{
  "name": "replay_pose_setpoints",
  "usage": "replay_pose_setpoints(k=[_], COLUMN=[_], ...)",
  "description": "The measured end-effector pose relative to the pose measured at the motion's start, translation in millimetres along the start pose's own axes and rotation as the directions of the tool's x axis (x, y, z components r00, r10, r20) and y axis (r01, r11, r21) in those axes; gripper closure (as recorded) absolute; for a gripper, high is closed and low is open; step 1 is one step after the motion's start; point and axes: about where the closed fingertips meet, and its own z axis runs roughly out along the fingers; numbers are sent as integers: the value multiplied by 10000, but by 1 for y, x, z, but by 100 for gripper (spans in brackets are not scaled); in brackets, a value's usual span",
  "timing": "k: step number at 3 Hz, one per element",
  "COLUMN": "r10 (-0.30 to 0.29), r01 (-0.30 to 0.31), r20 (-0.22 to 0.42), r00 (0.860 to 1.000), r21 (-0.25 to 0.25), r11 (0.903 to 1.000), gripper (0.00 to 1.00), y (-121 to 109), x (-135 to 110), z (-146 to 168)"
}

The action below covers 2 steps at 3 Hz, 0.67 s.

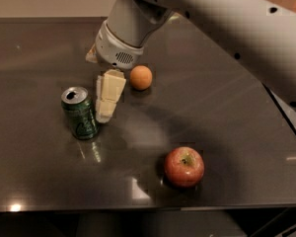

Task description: Pick green can

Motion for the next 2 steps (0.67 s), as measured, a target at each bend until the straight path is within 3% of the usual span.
replay_pose_setpoints(k=[2], r10=[-754], r01=[759], r20=[89], r00=[9971], r21=[-922], r11=[9928], gripper=[0], y=[1], x=[-14], z=[27])
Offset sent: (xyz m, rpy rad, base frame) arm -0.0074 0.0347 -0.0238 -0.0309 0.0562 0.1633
